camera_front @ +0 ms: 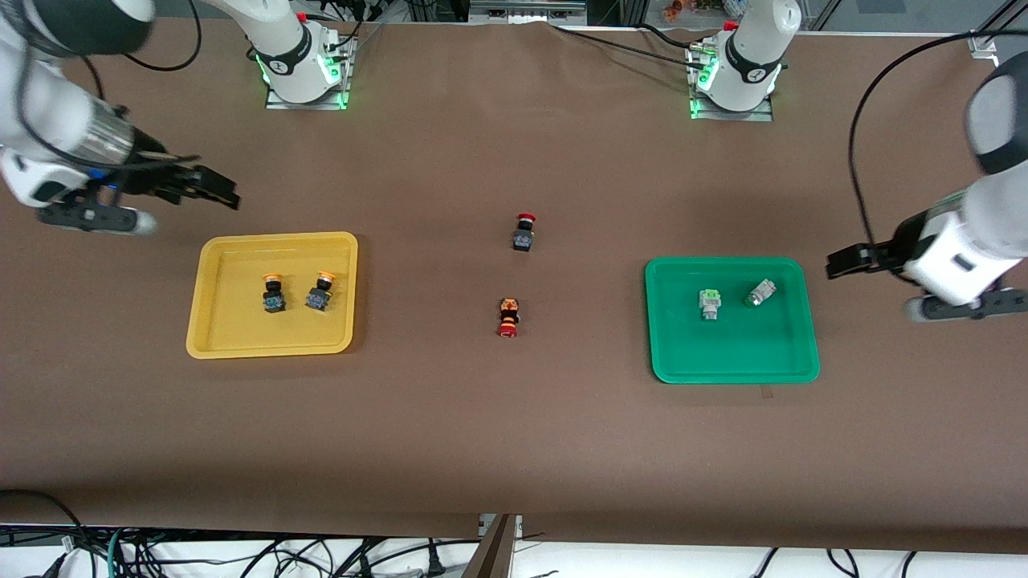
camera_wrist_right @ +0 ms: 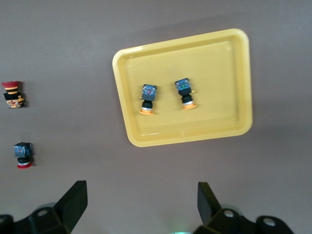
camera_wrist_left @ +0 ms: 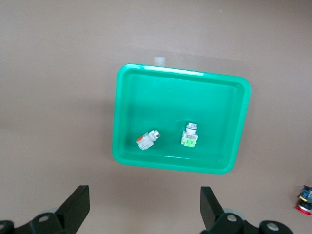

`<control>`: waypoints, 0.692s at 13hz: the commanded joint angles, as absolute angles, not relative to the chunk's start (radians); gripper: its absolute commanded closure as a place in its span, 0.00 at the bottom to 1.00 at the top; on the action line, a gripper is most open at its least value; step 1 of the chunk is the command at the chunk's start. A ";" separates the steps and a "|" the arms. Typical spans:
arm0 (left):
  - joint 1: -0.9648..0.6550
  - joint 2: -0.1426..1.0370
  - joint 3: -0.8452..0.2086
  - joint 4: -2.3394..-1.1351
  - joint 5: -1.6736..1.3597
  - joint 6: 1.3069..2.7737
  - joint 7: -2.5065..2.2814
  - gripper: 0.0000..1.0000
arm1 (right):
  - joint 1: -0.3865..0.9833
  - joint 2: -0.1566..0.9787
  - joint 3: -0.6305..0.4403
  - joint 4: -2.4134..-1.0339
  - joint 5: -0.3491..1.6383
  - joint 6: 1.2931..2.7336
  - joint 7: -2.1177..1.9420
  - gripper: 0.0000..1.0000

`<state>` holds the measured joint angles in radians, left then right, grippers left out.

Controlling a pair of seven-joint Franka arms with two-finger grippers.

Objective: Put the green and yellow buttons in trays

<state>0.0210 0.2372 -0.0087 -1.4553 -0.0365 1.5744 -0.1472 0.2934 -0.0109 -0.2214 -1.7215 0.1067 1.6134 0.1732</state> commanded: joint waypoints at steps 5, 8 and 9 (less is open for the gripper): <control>0.005 0.212 0.021 -1.401 -0.048 1.473 -0.144 0.00 | 0.199 -0.002 -0.113 -1.660 0.023 1.574 0.133 0.00; -0.002 0.227 0.017 -1.382 -0.048 1.474 -0.146 0.00 | 0.198 0.032 -0.115 -1.605 0.025 1.574 0.127 0.00; -0.002 0.229 0.017 -1.382 -0.049 1.474 -0.146 0.00 | 0.198 0.043 -0.115 -1.580 0.025 1.568 0.126 0.00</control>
<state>0.0074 0.2081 0.0110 -1.4195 -0.0397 1.4923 -0.1475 0.2102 0.0053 -0.1246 -1.6533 0.0388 1.5880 0.1420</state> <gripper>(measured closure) 0.000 0.000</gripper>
